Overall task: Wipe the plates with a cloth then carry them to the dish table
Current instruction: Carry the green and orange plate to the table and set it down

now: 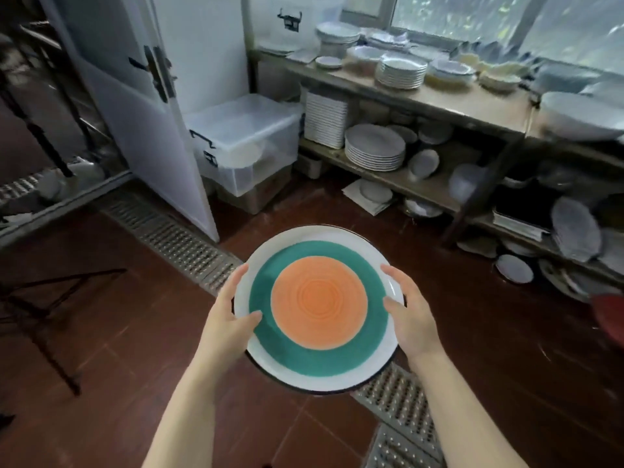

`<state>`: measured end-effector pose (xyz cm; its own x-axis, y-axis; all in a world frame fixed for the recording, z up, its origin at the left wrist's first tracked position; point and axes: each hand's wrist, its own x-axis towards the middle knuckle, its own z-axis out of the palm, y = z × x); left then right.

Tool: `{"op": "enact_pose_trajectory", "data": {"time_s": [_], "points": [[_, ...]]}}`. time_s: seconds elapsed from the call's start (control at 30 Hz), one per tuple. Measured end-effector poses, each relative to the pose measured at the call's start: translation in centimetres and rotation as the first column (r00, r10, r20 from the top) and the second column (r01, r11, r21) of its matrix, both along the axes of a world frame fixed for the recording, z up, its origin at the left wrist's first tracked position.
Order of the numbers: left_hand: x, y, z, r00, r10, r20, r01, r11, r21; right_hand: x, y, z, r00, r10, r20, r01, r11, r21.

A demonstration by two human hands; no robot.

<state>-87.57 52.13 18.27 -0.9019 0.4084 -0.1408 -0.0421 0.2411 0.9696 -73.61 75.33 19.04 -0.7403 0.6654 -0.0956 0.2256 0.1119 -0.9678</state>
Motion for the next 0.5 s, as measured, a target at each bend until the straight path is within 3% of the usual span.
{"op": "enact_pose_trajectory", "data": {"time_s": [0.3, 0.5], "points": [[-10.0, 19.2, 0.7, 0.972, -0.236, 0.011, 0.236, 0.970, -0.050, -4.8, 15.2, -0.8, 0.970, -0.238, 0.052, 0.241, 0.968, -0.074], [-19.7, 32.5, -0.2, 0.901, -0.433, 0.024, 0.433, 0.901, -0.004, -11.4, 24.5, -1.7, 0.902, -0.432, 0.027, 0.432, 0.895, -0.109]]}}
